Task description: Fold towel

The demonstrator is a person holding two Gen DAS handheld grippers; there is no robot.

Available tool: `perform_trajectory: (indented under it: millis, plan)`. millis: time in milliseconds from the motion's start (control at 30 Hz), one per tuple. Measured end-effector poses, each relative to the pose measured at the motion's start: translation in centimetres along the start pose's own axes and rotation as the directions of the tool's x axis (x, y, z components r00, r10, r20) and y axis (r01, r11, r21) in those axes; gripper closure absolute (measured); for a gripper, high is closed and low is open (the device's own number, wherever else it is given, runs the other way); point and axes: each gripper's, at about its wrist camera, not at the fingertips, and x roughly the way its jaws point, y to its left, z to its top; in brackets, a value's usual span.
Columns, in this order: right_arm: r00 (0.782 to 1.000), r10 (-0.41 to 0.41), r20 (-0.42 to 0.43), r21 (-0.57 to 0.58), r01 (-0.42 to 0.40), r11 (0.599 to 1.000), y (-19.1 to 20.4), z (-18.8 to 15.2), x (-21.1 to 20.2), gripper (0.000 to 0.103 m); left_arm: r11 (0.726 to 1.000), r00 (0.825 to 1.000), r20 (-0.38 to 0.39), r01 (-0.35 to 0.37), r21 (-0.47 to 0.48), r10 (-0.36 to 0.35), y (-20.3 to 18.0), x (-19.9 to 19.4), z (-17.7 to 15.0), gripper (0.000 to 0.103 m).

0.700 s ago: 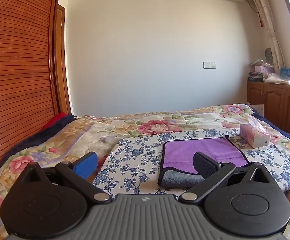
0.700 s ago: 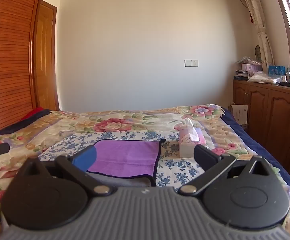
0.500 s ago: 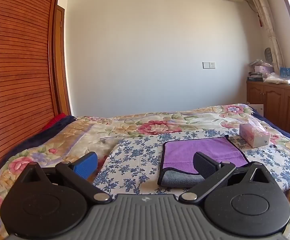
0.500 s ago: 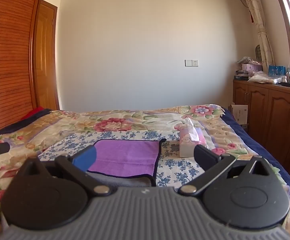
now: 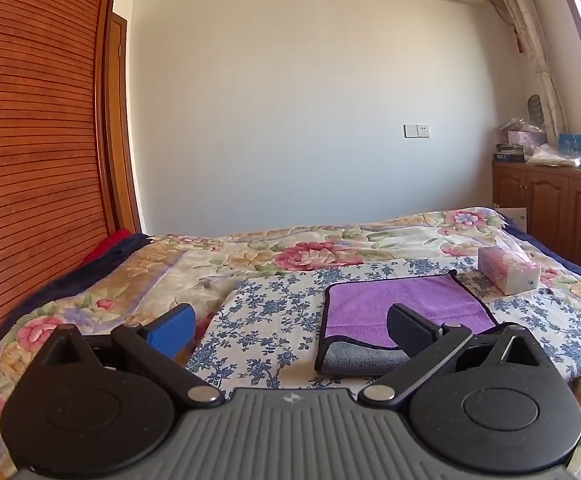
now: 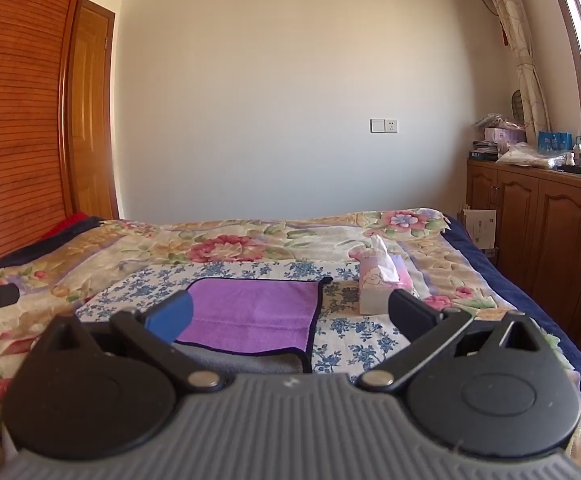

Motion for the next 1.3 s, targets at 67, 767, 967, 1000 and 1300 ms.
perform_trajectory:
  millis: [67, 767, 967, 1000, 1300]
  plan:
    - [1.000, 0.001, 0.000, 0.000, -0.001, 1.000, -0.01, -0.01, 0.02, 0.000, 1.000, 1.000, 0.000, -0.001, 0.000, 0.001, 0.01, -0.01, 0.00, 0.000]
    - [1.000, 0.000, -0.001, 0.003, 0.000, 1.000, -0.23, -0.13, 0.16, 0.000, 1.000, 1.000, 0.002, -0.001, 0.006, 0.001, -0.03, -0.02, -0.01, 0.000]
    - [1.000, 0.000, -0.002, 0.006, 0.000, 1.000, -0.18, -0.16, -0.02, 0.000, 1.000, 1.000, 0.002, -0.002, 0.007, 0.002, -0.04, -0.02, -0.01, 0.000]
    - [1.000, 0.000, -0.002, 0.005, 0.000, 1.000, -0.20, -0.19, -0.01, 0.000, 1.000, 1.000, 0.002, -0.002, 0.007, 0.002, -0.03, -0.02, -0.01, 0.000]
    - [1.000, 0.000, -0.002, 0.005, 0.000, 1.000, -0.21, -0.09, 0.09, 0.000, 1.000, 1.000, 0.003, -0.003, 0.008, 0.002, -0.02, -0.02, -0.01, 0.000]
